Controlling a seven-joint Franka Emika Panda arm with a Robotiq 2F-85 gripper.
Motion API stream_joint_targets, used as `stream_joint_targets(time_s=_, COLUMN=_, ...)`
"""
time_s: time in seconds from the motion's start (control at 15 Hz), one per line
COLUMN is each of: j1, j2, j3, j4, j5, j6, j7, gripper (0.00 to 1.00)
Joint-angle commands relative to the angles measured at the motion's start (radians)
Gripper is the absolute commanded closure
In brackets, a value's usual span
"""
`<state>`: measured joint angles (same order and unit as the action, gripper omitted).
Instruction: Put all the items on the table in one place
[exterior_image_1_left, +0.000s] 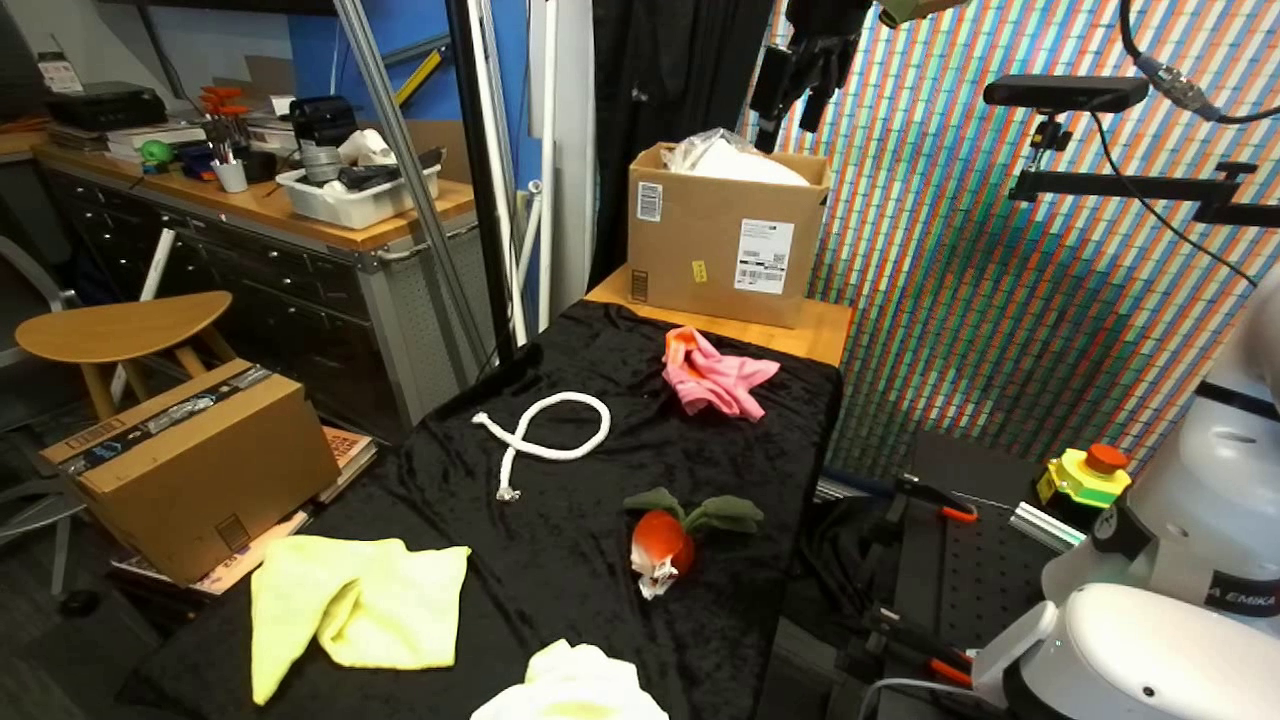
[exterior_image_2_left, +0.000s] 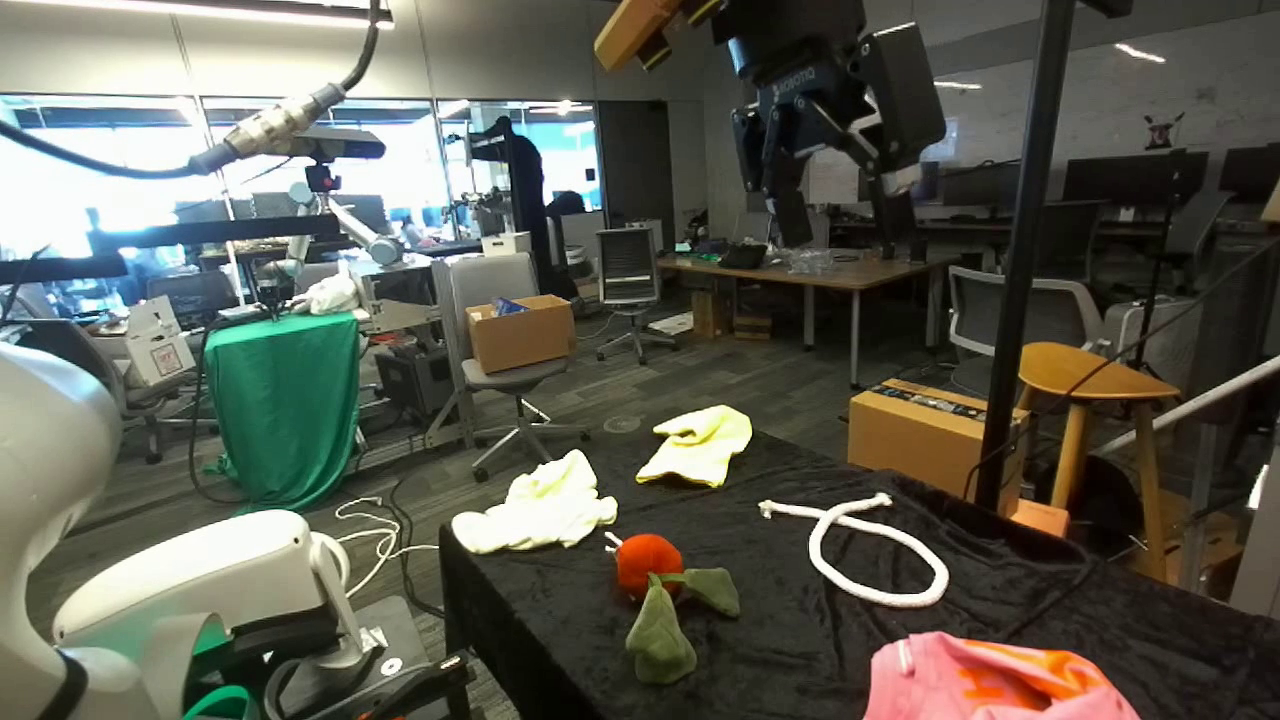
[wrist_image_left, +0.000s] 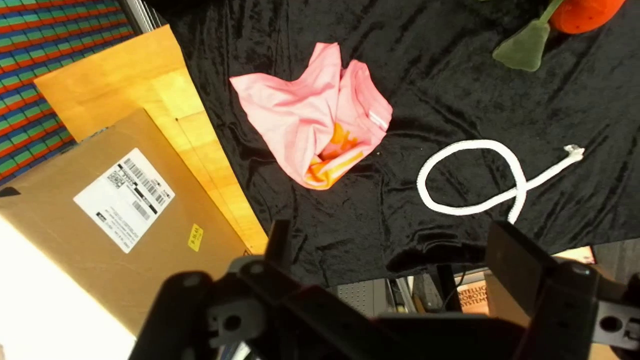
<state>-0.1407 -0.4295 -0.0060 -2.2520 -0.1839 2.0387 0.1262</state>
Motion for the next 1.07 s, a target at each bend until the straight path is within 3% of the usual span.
stream_joint_targets(time_s=0.0, j1=0.041, j2=0.066, j3=0.039, j4=0.069, j5=-0.035, j6=0.026, j7=0.004, gripper=0.00)
stream_joint_targets(time_s=0.6, j1=0.143, j2=0.394, j3=0.132, j4=0.264, j5=-0.146, j6=0.151, j7=0.021, gripper=0.00)
stream_joint_targets(time_s=1.0, j1=0.235, j2=0.637, j3=0.136, j4=0.443, j5=-0.109, j6=0.160, j7=-0.037, gripper=0.00)
